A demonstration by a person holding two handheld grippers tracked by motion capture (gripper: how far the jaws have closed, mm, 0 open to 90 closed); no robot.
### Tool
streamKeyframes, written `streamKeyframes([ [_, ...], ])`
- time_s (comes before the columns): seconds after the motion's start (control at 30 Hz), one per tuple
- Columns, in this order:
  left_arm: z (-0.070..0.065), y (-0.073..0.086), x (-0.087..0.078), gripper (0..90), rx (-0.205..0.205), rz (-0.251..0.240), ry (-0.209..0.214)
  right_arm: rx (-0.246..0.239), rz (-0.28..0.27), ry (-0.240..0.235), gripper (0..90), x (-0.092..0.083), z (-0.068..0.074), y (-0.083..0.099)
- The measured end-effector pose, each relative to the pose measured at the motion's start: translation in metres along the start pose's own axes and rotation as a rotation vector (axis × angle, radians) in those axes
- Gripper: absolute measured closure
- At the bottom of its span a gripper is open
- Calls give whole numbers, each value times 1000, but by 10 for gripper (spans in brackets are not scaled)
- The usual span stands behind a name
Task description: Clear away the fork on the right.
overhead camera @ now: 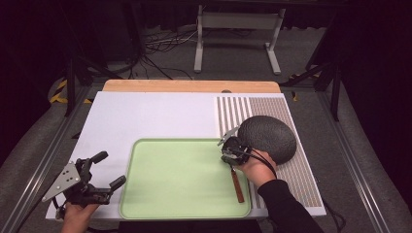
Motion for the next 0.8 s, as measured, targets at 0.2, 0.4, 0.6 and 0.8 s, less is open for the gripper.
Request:
streamKeyframes([
  [0.2, 0, 0, 0, 1, 0, -1, 0, 12, 5, 5, 899, -1, -3, 2],
  [0.4, 0, 0, 0, 1, 0, -1, 1, 23, 7, 14, 899, -3, -8, 6],
  [0.6, 0, 0, 0, 1, -1, -2, 2, 35, 6, 19, 899, -5, -11, 9],
  [0.8, 0, 0, 0, 1, -2, -1, 3, 47, 5, 21, 899, -6, -13, 12],
])
Point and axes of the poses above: each handheld gripper's, and its own axes: x roughly forward along the jaws, y roughly out of its underside, z roughly to its left, the point moved 7 cm from there along x, roughly forward along the jaws, and after that the axes turned 6 degrees about -y, right-handed, at the moved point
